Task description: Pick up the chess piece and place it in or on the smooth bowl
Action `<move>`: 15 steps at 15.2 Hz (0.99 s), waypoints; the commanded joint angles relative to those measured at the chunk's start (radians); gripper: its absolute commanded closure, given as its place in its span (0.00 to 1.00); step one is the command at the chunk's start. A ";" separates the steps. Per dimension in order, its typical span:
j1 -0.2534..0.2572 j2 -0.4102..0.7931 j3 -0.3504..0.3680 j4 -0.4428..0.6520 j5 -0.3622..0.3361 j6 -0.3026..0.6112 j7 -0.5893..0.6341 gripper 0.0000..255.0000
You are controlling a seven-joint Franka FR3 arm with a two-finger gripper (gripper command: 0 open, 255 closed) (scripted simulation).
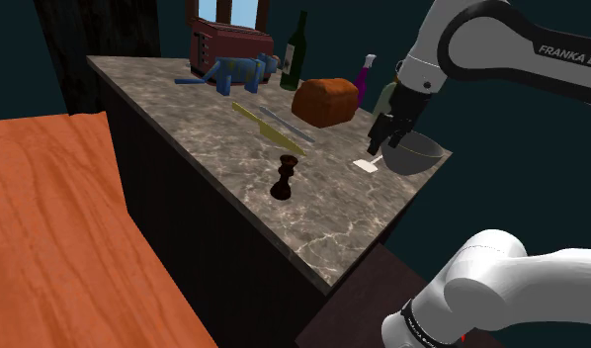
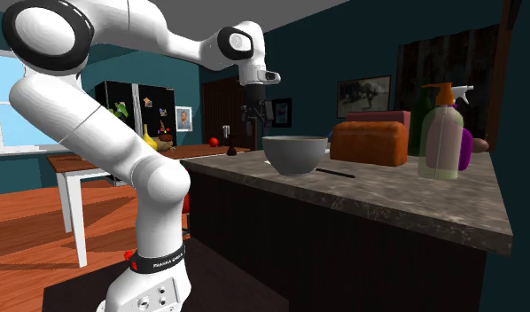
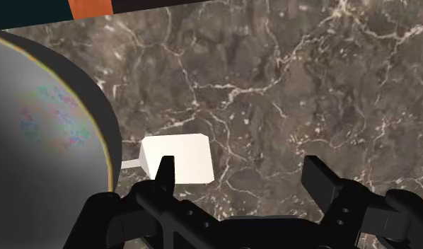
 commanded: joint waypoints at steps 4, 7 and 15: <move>0.024 0.063 0.074 0.062 0.027 -0.025 0.065 0.00; 0.044 0.135 0.145 0.133 0.048 -0.050 0.130 0.00; 0.080 0.372 0.326 0.373 0.064 -0.131 0.310 0.00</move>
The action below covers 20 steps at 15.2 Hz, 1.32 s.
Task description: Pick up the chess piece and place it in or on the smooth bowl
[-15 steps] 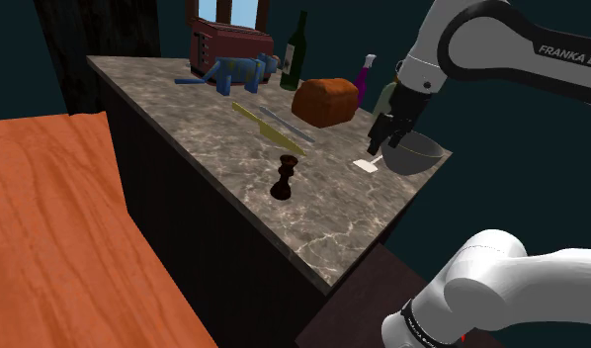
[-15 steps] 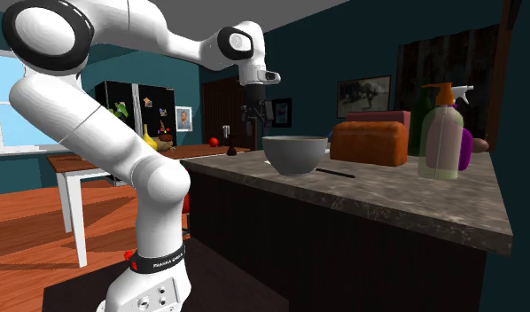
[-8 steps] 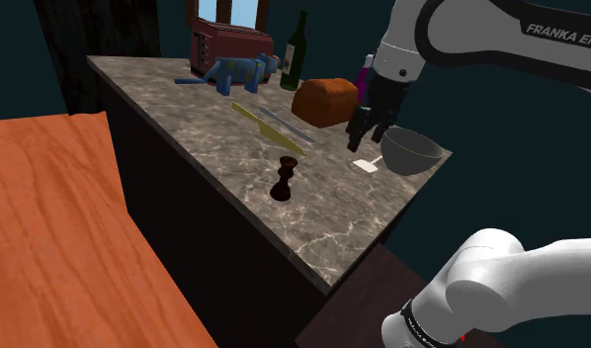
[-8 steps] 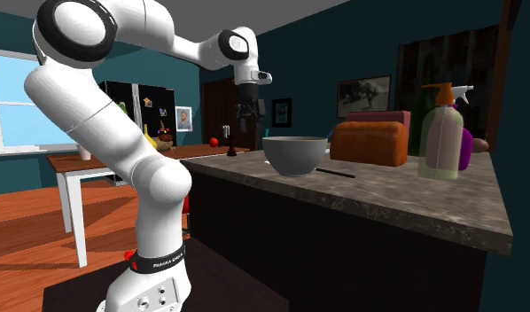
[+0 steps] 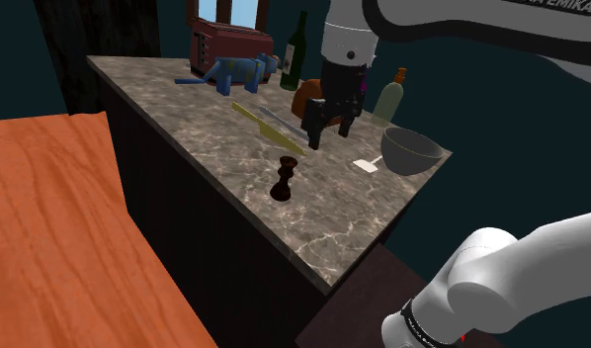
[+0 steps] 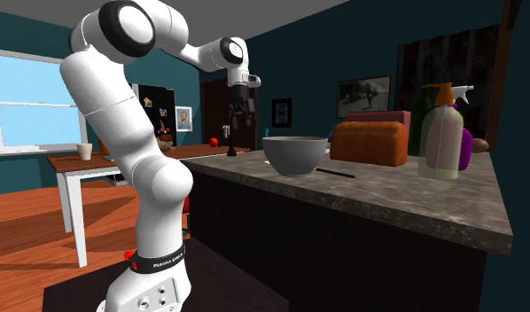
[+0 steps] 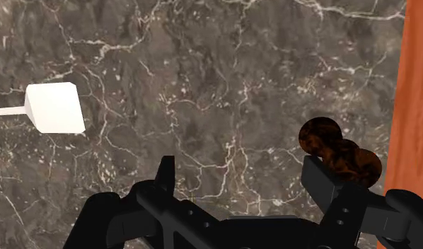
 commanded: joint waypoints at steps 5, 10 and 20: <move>0.027 0.206 0.133 0.211 -0.027 -0.078 0.150 0.00; 0.042 0.269 0.169 0.237 -0.042 -0.068 0.197 0.00; 0.041 0.244 0.162 0.151 -0.035 -0.006 0.189 0.00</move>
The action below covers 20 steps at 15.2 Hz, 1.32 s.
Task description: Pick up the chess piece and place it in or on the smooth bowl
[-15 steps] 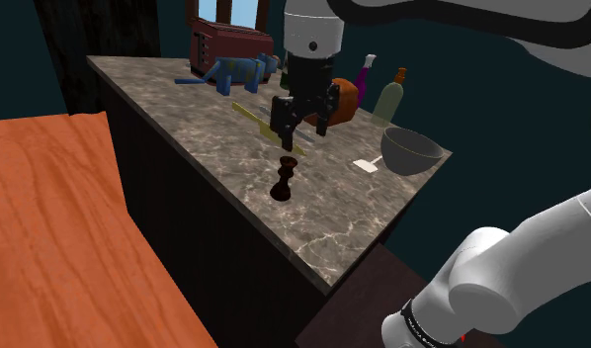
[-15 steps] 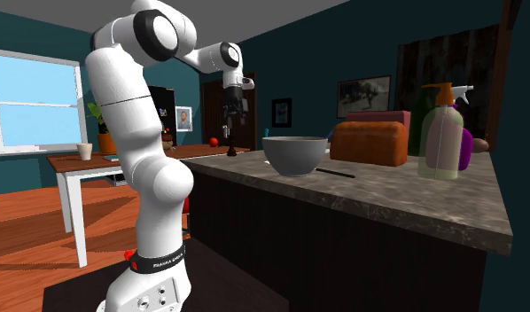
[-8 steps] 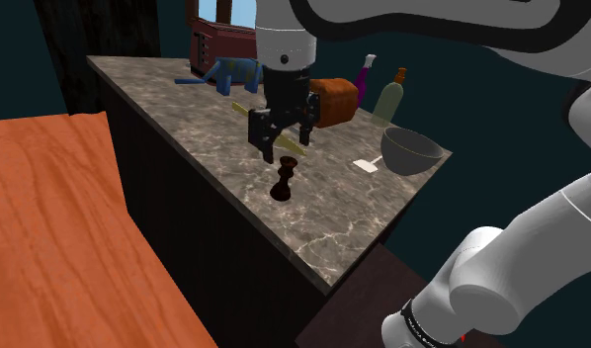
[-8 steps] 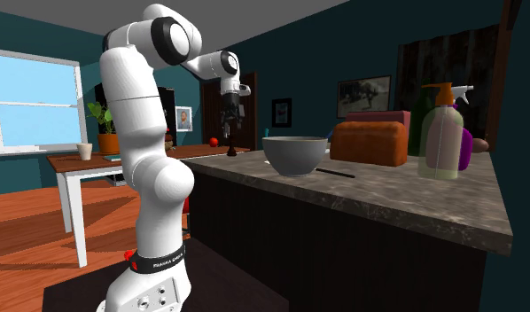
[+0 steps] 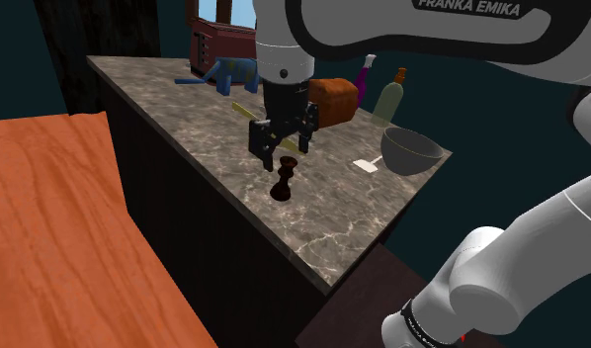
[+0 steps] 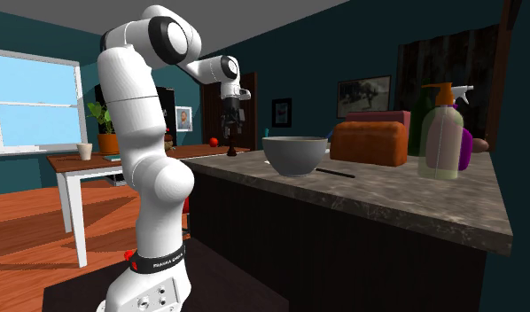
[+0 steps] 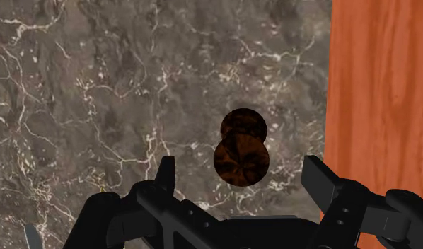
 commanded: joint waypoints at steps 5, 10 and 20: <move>0.000 0.000 0.000 0.000 0.000 0.000 0.000 1.00; 0.000 0.000 0.000 0.000 0.000 0.000 0.000 1.00; -0.003 0.017 0.001 0.111 -0.007 -0.095 -0.004 1.00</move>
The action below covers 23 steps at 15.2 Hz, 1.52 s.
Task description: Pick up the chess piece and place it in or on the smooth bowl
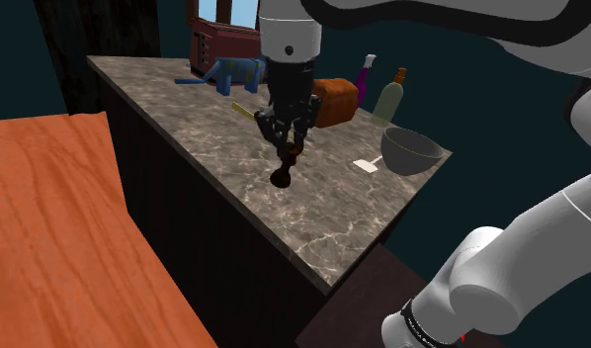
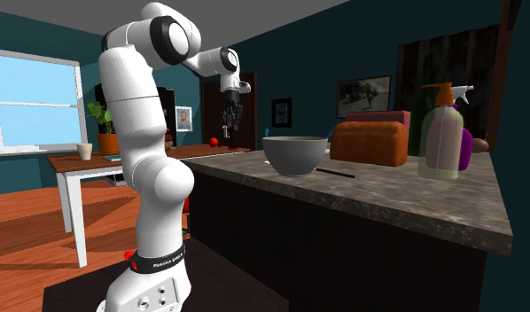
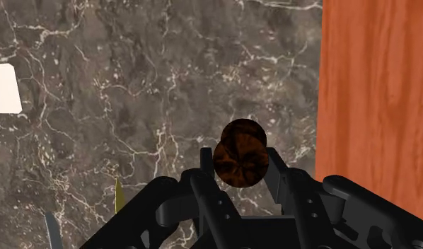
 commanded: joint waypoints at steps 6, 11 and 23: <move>-0.002 0.033 0.005 0.131 -0.013 -0.102 0.001 1.00; -0.002 0.062 0.011 0.231 -0.025 -0.175 0.004 1.00; 0.013 0.176 0.040 0.527 -0.075 -0.373 0.024 1.00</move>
